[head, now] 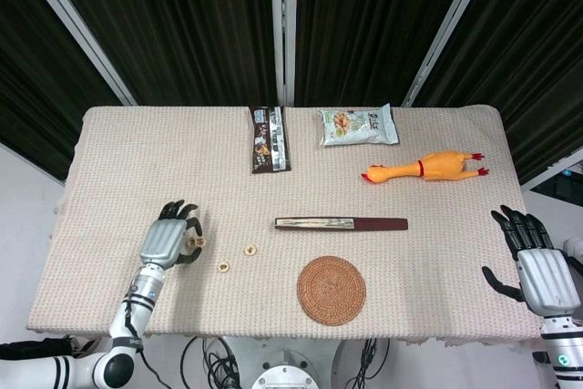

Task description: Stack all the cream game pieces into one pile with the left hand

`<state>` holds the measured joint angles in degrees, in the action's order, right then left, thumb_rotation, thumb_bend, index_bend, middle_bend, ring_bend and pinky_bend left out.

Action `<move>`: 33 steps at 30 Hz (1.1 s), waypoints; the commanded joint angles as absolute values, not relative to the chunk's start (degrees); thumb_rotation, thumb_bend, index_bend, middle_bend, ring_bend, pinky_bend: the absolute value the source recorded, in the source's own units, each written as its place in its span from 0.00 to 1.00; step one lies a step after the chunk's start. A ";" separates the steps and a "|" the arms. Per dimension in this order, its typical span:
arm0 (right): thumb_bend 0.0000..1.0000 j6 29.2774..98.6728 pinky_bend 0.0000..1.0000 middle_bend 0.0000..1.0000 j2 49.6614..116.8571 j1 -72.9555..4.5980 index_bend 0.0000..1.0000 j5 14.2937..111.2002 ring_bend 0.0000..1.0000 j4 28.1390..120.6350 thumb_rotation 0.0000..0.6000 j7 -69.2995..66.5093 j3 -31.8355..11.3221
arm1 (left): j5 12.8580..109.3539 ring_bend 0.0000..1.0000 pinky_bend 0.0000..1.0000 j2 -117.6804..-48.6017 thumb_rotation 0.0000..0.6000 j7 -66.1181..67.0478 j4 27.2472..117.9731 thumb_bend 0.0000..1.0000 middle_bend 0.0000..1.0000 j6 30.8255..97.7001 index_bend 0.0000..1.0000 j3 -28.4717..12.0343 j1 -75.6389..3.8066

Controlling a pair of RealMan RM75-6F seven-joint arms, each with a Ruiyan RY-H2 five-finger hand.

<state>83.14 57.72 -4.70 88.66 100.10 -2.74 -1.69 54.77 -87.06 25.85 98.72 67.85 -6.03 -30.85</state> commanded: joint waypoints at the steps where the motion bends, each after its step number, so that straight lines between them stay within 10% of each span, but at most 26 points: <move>1: 0.24 83.20 0.00 0.00 57.72 -4.69 0.00 88.70 0.00 100.11 1.00 -2.67 -1.68 | 54.76 0.00 0.00 -87.22 1.00 25.14 97.93 0.29 0.13 68.06 0.50 -6.13 -30.43; 33: 0.24 81.96 0.00 0.00 57.70 -5.11 0.00 87.77 0.00 100.41 1.00 -1.85 -1.69 | 55.74 0.00 0.00 -88.33 1.00 21.65 92.95 0.29 0.13 65.46 0.49 -6.56 -29.21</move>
<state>81.96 57.70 -5.11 87.78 100.41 -1.85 -1.69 55.74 -88.33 21.65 92.96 65.46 -6.55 -29.21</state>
